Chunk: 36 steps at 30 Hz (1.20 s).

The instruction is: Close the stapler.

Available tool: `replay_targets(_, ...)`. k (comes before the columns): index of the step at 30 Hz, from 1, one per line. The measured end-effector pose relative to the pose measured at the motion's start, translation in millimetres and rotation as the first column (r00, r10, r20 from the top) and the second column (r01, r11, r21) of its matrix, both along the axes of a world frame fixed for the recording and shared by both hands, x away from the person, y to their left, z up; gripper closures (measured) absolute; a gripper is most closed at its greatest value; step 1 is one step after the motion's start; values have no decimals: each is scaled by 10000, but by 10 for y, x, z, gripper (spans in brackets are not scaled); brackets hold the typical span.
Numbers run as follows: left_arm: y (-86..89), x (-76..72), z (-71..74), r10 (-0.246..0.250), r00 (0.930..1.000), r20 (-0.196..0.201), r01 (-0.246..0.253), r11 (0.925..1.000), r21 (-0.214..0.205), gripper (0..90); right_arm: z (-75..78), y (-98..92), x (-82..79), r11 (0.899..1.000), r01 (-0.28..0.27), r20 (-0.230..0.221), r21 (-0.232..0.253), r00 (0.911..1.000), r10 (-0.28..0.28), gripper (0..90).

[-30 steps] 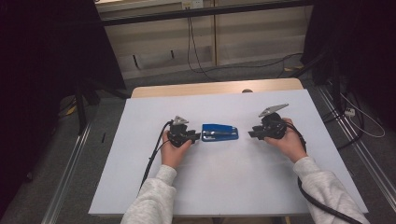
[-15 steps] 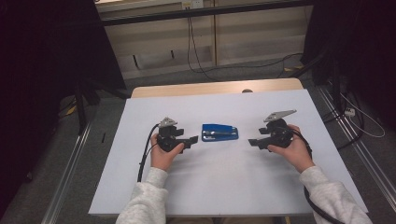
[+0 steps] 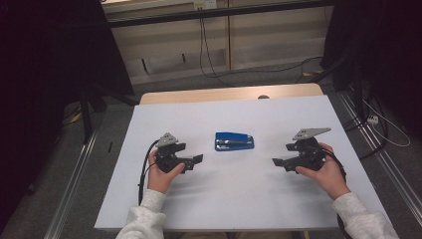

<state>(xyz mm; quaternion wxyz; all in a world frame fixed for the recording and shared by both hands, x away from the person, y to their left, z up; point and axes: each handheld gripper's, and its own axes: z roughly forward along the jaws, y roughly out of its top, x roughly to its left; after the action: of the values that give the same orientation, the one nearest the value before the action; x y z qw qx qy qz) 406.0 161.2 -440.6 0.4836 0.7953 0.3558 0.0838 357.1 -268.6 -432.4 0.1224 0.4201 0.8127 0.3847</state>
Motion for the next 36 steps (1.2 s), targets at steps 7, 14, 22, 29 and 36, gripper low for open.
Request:
replay_targets(7,77,-118,21,-204,9998,74,203,9997,134,93,13,-25,-105,10000,-25,-7,-52,10000,25,161)
replay_targets(14,175,-199,9,-118,9999,80,116,9997,234,91,-4,-62,-210,9997,-171,-121,-160,9998,169,153)
replay_targets(22,264,-297,15,-126,9999,65,124,9994,336,80,4,-108,-304,9997,-150,-138,-180,9998,148,143)
replay_targets(29,413,-418,37,-73,10000,48,71,9990,440,77,-2,-150,-409,9997,-174,-174,-193,9997,170,140)
replay_targets(36,541,-507,14,169,9999,-18,-168,9993,336,78,-16,-170,-462,9996,-219,-227,-179,9995,215,140)
